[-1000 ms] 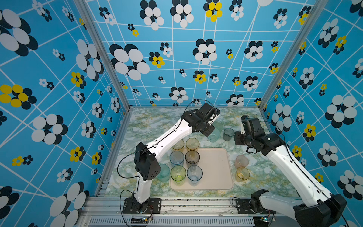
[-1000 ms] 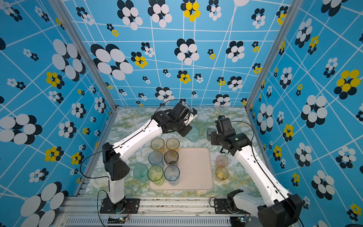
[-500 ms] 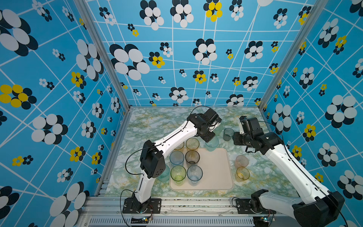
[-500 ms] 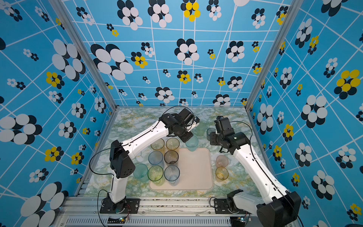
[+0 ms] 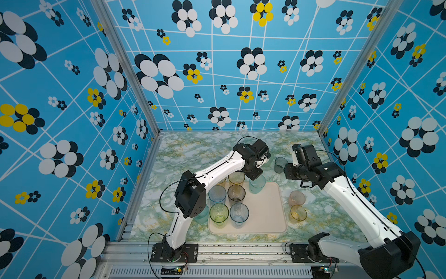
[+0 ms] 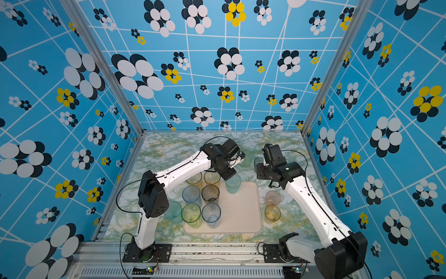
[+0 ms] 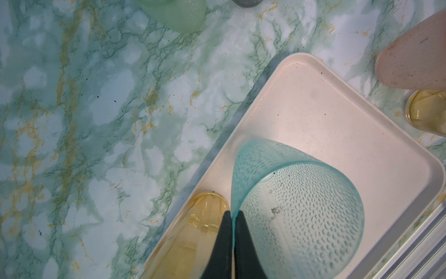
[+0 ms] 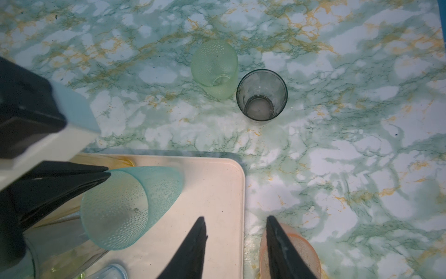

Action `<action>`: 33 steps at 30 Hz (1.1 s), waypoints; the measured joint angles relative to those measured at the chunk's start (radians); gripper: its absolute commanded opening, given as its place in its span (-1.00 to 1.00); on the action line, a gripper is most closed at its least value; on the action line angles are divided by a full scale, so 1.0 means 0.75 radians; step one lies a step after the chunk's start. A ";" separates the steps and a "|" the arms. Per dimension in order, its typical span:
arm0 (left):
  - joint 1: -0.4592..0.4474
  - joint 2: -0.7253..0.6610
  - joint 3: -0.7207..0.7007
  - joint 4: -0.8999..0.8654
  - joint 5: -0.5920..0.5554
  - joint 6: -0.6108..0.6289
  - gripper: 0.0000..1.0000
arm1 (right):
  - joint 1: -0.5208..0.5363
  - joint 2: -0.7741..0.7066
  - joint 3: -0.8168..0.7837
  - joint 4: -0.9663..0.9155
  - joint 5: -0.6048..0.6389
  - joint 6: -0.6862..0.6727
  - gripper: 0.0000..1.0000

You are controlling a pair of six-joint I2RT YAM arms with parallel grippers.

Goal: Place the glasses into the tray
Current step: Place the glass on the tray.

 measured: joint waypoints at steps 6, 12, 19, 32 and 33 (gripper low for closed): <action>0.001 0.021 -0.005 0.012 -0.001 0.000 -1.00 | 0.000 0.001 0.000 0.000 -0.009 -0.001 -0.13; 0.006 0.036 -0.011 0.024 -0.001 0.000 -1.00 | 0.000 0.001 0.000 0.000 -0.014 0.000 -0.13; 0.023 0.036 -0.012 0.030 -0.002 0.000 -1.00 | 0.000 0.011 0.000 0.003 -0.028 -0.001 -0.13; 0.039 0.036 -0.013 0.035 -0.037 0.000 -1.00 | 0.000 0.017 0.000 0.005 -0.045 0.000 -0.13; 0.041 0.036 -0.013 0.035 -0.037 0.000 -1.00 | 0.000 0.017 0.000 0.005 -0.049 0.000 -0.13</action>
